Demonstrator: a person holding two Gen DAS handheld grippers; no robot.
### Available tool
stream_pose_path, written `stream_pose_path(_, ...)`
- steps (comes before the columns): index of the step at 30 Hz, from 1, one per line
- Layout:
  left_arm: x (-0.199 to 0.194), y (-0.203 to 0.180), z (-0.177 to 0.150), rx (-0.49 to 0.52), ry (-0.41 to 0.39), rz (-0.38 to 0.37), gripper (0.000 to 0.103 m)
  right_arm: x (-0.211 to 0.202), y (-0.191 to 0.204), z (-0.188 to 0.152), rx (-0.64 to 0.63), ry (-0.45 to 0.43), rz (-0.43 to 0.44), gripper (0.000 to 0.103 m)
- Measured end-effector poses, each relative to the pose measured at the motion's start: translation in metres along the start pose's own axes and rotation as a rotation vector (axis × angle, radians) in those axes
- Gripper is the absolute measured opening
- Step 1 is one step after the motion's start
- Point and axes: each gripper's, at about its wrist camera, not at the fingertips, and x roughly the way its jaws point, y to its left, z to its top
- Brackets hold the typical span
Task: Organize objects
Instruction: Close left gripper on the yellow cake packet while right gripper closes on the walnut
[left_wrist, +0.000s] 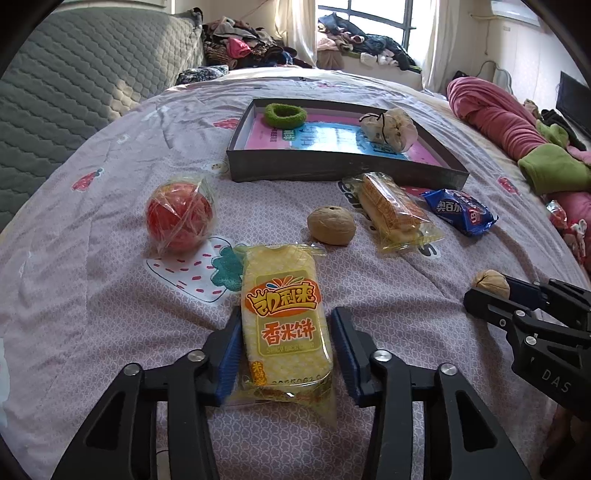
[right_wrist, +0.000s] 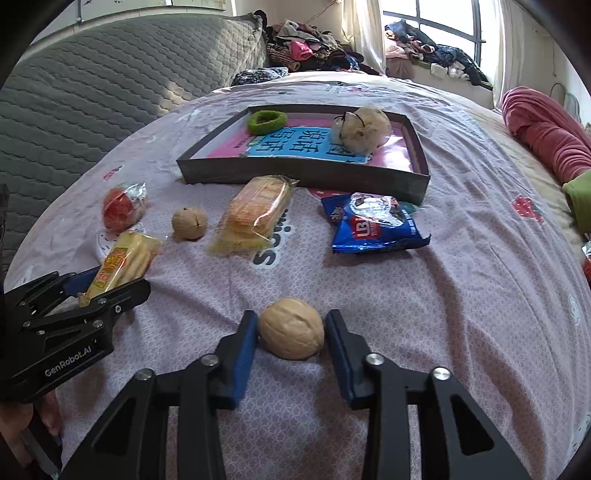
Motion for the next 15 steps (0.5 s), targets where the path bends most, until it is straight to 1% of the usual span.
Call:
stream_pose_path(1, 0.000, 0.000, 0.000, -0.003, 0.003, -0.001, 0.042, 0.000, 0.001, 0.000, -0.002, -0.001, 0.003, 0.035)
stream_pose_path(7, 0.000, 0.004, 0.000, -0.023, 0.017, -0.029, 0.042, -0.005, 0.003, 0.000, -0.001, -0.017, 0.028, 0.035)
stream_pose_path(15, -0.004, 0.002, -0.002, -0.015, -0.001, -0.040, 0.042, -0.010, 0.011, 0.000, -0.018, -0.028, 0.047, 0.035)
